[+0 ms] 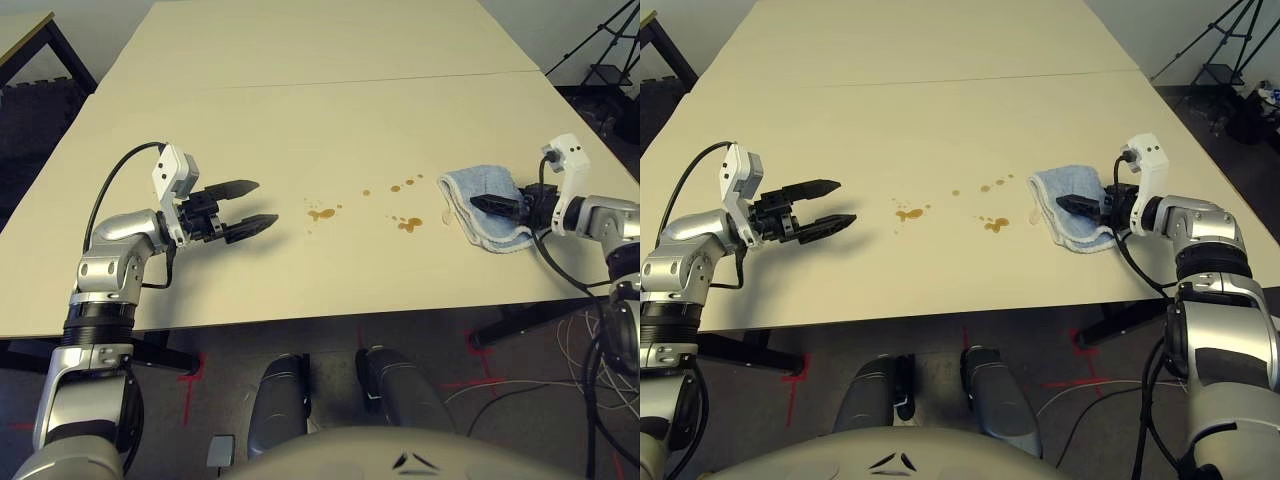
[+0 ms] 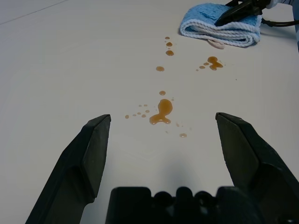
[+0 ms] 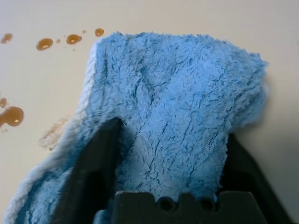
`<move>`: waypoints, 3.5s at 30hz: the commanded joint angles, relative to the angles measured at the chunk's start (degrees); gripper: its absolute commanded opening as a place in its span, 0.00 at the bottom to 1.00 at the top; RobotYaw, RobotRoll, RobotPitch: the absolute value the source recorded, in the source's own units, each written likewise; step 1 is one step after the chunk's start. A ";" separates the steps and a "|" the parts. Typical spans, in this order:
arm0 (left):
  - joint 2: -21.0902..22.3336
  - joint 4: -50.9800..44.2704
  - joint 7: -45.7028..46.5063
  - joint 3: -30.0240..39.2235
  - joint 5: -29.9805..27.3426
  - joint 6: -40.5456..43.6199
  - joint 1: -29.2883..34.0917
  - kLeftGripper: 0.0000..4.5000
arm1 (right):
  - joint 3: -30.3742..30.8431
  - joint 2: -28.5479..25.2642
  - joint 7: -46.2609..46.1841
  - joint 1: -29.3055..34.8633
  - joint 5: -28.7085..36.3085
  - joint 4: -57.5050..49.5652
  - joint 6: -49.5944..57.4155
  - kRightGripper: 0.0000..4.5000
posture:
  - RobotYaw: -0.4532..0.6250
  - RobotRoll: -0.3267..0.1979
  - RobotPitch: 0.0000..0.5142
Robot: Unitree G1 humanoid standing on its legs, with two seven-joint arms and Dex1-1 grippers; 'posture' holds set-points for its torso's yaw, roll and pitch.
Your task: Wipe the water off the table with a rag.
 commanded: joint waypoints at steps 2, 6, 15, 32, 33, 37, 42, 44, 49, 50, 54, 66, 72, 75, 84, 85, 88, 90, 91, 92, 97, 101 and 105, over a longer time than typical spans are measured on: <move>-0.27 -0.89 0.33 -0.68 0.27 0.44 0.47 1.00 | 0.57 0.81 -0.01 1.00 -0.57 1.31 -0.29 0.37 | 0.29 0.62 0.24; -0.23 -0.26 0.24 -0.95 0.56 0.04 0.40 1.00 | -0.54 0.43 -0.47 0.55 0.33 0.19 -0.84 0.05 | 0.28 0.62 0.24; -0.15 -0.03 0.17 -1.13 0.73 -0.27 0.59 1.00 | 2.96 -0.08 6.42 9.48 3.32 -18.83 11.95 0.01 | 0.28 0.62 0.24; -0.75 0.13 0.14 -1.63 0.97 -0.89 0.95 1.00 | 9.34 9.73 -0.44 17.80 5.94 -43.22 23.00 0.01 | 0.28 0.62 0.24; -0.75 0.06 0.14 -1.61 0.97 -0.90 1.06 1.00 | 9.85 10.12 -0.59 17.54 5.89 -43.40 22.97 0.01 | 0.29 0.62 0.24; -0.84 -0.03 0.26 -1.55 0.93 -0.96 1.30 1.00 | 12.13 12.11 -0.99 16.87 5.78 -44.38 23.34 0.01 | 0.29 0.62 0.24; -0.91 -0.50 0.42 -1.30 0.80 -1.10 2.21 1.00 | 14.09 14.48 -2.11 15.88 5.57 -44.56 23.29 0.01 | 0.30 0.62 0.24; -0.93 -0.68 0.51 -1.23 0.77 -1.09 2.50 1.00 | 14.78 15.22 -2.41 15.65 5.49 -44.79 23.29 0.01 | 0.30 0.62 0.25; -1.29 -1.01 0.79 -1.30 0.77 -1.24 3.13 1.00 | 16.44 16.88 -3.36 15.48 5.09 -45.37 23.18 0.01 | 0.30 0.62 0.25; -1.39 -1.02 0.84 -1.33 0.78 -1.26 3.20 1.00 | 16.60 17.16 -3.58 15.48 5.15 -45.63 23.35 0.01 | 0.30 0.62 0.25; -1.61 -0.98 0.95 -1.45 0.84 -1.36 3.33 1.00 | 17.27 17.71 -3.76 16.15 5.57 -47.40 24.39 0.01 | 0.30 0.62 0.26; -1.91 -0.29 0.77 -1.64 1.01 -1.78 3.23 1.00 | 13.34 10.13 -2.63 13.37 5.00 -41.71 21.76 0.01 | 0.29 0.62 0.26; -1.94 -0.01 0.77 -1.65 1.09 -2.07 3.23 1.00 | 10.41 2.36 -1.25 9.73 5.04 -33.29 17.82 0.01 | 0.29 0.62 0.26; -2.02 0.03 0.80 -1.67 1.06 -2.16 3.25 1.00 | 8.05 -0.13 -1.86 7.13 5.36 -27.74 15.30 0.01 | 0.29 0.62 0.26; -2.03 0.84 0.69 -1.66 1.25 -2.64 2.88 1.00 | -1.11 -1.39 -4.16 -1.58 7.84 -13.11 11.14 0.01 | 0.29 0.62 0.25; -2.00 0.87 0.69 -1.65 1.26 -2.66 2.85 1.00 | -1.75 -0.94 -5.18 -2.39 7.64 -11.66 10.09 0.01 | 0.29 0.62 0.25; -1.89 0.99 0.66 -1.60 1.25 -2.74 2.81 1.00 | -2.25 0.70 -7.08 -3.87 6.79 -8.40 7.50 0.01 | 0.30 0.62 0.24; -1.82 1.04 0.69 -1.55 1.29 -2.79 2.83 1.00 | -1.72 2.85 -8.87 -4.33 5.56 -5.81 4.85 0.01 | 0.30 0.62 0.24; -1.76 1.00 0.69 -1.51 1.27 -2.77 2.86 1.00 | -1.25 4.04 -9.81 -4.45 4.82 -4.52 3.44 0.01 | 0.30 0.62 0.24; -1.67 0.86 0.68 -1.46 1.24 -2.71 2.95 1.00 | -0.51 5.27 -10.48 -4.51 3.88 -3.36 2.18 0.01 | 0.30 0.62 0.24; -1.11 0.20 0.62 -1.14 1.00 -2.36 3.31 1.00 | 0.93 9.83 -12.07 -5.38 1.09 1.52 -1.59 0.01 | 0.30 0.62 0.24; -0.54 -0.59 0.67 -0.87 0.70 -1.82 3.68 1.00 | 1.36 13.59 -12.30 -6.74 0.36 4.11 -2.90 0.01 | 0.31 0.62 0.25; -0.38 -1.43 0.92 -0.74 0.53 -1.40 4.27 1.00 | 2.50 17.88 -11.30 -7.43 -0.02 3.74 -2.63 0.01 | 0.32 0.62 0.26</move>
